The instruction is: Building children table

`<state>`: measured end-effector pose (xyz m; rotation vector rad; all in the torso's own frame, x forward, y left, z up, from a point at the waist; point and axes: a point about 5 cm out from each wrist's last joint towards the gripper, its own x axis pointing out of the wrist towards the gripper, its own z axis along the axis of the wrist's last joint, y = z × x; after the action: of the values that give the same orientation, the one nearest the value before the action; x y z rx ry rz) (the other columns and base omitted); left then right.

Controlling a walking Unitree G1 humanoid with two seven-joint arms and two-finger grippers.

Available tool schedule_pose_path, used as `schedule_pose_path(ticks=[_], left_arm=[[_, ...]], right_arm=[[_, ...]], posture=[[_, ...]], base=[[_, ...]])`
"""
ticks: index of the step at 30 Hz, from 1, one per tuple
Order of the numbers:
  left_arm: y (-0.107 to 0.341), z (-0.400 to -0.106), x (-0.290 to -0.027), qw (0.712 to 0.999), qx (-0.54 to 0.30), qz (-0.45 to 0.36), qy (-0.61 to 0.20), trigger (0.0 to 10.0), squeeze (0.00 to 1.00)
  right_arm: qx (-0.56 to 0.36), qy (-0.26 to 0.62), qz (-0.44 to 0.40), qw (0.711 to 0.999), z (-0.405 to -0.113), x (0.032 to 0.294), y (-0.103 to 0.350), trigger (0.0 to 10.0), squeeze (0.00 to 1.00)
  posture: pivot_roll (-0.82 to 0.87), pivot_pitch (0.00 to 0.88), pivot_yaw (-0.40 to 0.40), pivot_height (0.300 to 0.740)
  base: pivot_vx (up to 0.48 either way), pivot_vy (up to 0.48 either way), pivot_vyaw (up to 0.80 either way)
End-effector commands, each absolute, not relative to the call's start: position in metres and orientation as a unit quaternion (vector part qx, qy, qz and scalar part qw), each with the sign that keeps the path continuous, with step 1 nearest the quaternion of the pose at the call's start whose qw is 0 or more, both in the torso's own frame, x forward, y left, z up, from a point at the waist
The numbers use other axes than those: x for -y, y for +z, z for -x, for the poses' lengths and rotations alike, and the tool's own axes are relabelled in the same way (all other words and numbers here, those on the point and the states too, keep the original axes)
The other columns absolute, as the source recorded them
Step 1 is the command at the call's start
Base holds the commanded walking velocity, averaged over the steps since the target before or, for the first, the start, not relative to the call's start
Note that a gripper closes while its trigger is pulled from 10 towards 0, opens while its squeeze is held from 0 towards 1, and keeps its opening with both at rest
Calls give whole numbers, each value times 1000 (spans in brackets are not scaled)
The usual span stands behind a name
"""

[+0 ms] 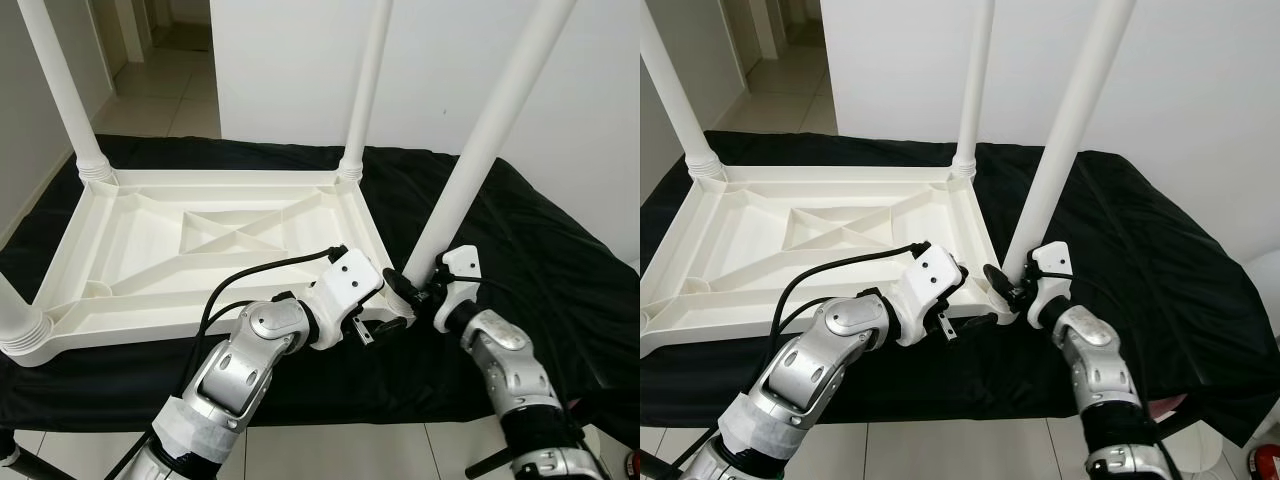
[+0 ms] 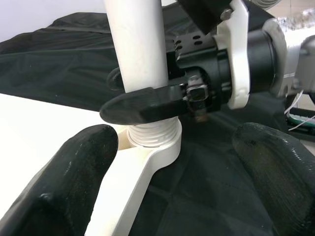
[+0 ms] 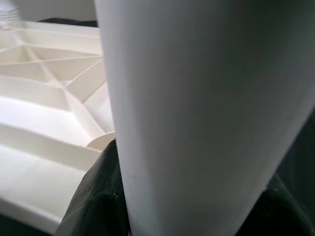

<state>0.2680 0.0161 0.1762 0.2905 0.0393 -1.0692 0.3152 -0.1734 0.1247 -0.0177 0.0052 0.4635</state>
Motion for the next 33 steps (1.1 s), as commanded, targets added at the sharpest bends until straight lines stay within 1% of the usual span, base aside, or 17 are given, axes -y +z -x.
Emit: schedule_pose_path(ticks=[1, 4, 5, 7, 8, 9, 10, 11, 12, 14, 15, 21, 28, 29, 31, 32, 33], left_arm=[[173, -269, -17, 863, -24, -139, -485, 10000, 0], [173, -269, -17, 863, -24, -138, -485, 10000, 0], [173, -266, -16, 863, -25, -136, -486, 10000, 0], [173, -266, -16, 863, -25, -136, -486, 10000, 0], [172, -265, -16, 863, -25, -136, -486, 10000, 0], [172, -265, -16, 863, -25, -136, -486, 10000, 0], [172, -266, -16, 862, -25, -138, -487, 10000, 0], [172, -266, -16, 862, -25, -138, -487, 10000, 0], [171, -266, -17, 862, -25, -141, -486, 10000, 0], [171, -266, -17, 862, -25, -141, -486, 10000, 0], [171, -267, -18, 863, -25, -143, -484, 10000, 0], [173, -275, -21, 868, -21, -147, -474, 10000, 0], [174, -280, -21, 871, -10, -156, -465, 10000, 0], [175, -281, -22, 872, -8, -158, -464, 10000, 0], [175, -281, -22, 872, -7, -159, -462, 10000, 0], [175, -282, -23, 873, -6, -161, -460, 10000, 0], [175, -283, -23, 874, -5, -162, -458, 10000, 0]], right_arm=[[-30, 208, -8, 978, -311, 167, 114, 10000, 0], [-27, 199, -13, 980, -309, 164, 115, 10000, 0], [-24, 159, -20, 987, -303, 159, 116, 10000, 0], [-24, 159, -20, 987, -303, 159, 116, 10000, 0], [-30, 119, -26, 992, -300, 157, 114, 10000, 0], [-30, 119, -26, 992, -300, 157, 114, 10000, 0], [-37, 54, -23, 998, -296, 155, 112, 10000, 0], [-37, 54, -23, 998, -296, 155, 112, 10000, 0], [-47, -1, -27, 999, -290, 153, 108, 10000, 0], [-47, -1, -27, 999, -290, 153, 108, 10000, 0], [-56, -47, -30, 997, -285, 151, 107, 10000, 0], [-50, -70, -30, 996, -283, 148, 115, 10000, 0], [-35, -57, -21, 998, -282, 149, 124, 10000, 0], [-34, -59, -19, 997, -281, 148, 126, 10000, 882], [-32, -60, -17, 998, -280, 148, 127, 10000, 882], [-26, -48, -22, 998, -280, 148, 128, 10000, 1000], [-22, -39, -26, 999, -279, 147, 129, 10000, 1000]], posture=[[-69, 0, -68, 740], [-70, 0, -68, 740], [-69, 0, -72, 740], [-69, 0, -72, 740], [-71, 0, -73, 740], [-71, 0, -73, 740], [-68, 0, -78, 740], [-68, 0, -78, 740], [-68, 0, -82, 740], [-68, 0, -82, 740], [-69, 0, -88, 740], [-74, 0, -96, 740], [-78, 0, -103, 740], [-75, 0, -107, 740], [-75, 0, -107, 740], [-69, 0, -108, 740], [-69, 0, -108, 740]], base=[[0, 0, 0], [0, 0, 0], [0, 0, 0], [0, 0, 0], [0, 0, 0], [0, 0, 0], [0, 0, 0], [0, 0, 0], [0, 0, 0], [0, 0, 0], [0, 0, 0], [0, 0, 0], [0, 0, 0], [0, 0, 0], [0, 0, 0], [0, 0, 0], [0, 0, 0]])
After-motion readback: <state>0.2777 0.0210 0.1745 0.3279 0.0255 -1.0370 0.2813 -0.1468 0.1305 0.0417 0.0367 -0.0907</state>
